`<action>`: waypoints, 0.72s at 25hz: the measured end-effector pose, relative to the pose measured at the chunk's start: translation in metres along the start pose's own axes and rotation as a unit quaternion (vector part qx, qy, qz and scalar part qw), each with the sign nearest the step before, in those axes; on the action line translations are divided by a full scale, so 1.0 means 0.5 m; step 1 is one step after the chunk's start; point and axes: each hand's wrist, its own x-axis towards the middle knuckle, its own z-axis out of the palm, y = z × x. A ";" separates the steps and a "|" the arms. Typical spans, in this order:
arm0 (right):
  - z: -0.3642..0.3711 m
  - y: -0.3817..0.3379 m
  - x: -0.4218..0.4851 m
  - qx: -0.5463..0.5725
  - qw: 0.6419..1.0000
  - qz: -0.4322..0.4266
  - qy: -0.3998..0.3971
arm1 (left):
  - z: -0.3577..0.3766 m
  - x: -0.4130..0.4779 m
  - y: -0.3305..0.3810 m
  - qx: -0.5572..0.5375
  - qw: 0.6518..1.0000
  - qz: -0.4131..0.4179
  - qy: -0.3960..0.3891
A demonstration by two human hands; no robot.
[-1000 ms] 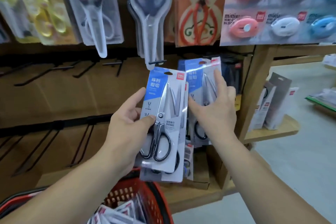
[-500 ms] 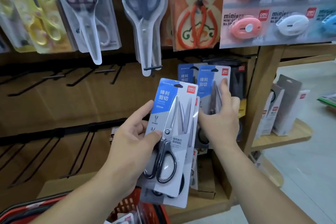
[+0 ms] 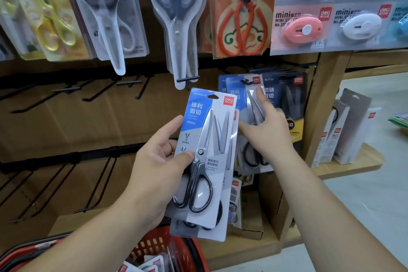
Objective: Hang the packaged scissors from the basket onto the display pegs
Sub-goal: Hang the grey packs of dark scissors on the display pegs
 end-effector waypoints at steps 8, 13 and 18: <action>-0.057 -0.079 -0.016 0.193 0.981 -0.015 0.000 | 0.042 0.025 0.003 -0.004 0.999 0.033 0.020; -0.089 -0.079 -0.031 0.290 0.945 0.004 -0.150 | 0.123 0.051 0.009 -0.078 0.995 0.060 -0.004; -0.081 -0.056 -0.031 0.353 0.934 -0.013 -0.052 | 0.118 0.062 0.004 -0.040 0.997 0.059 0.028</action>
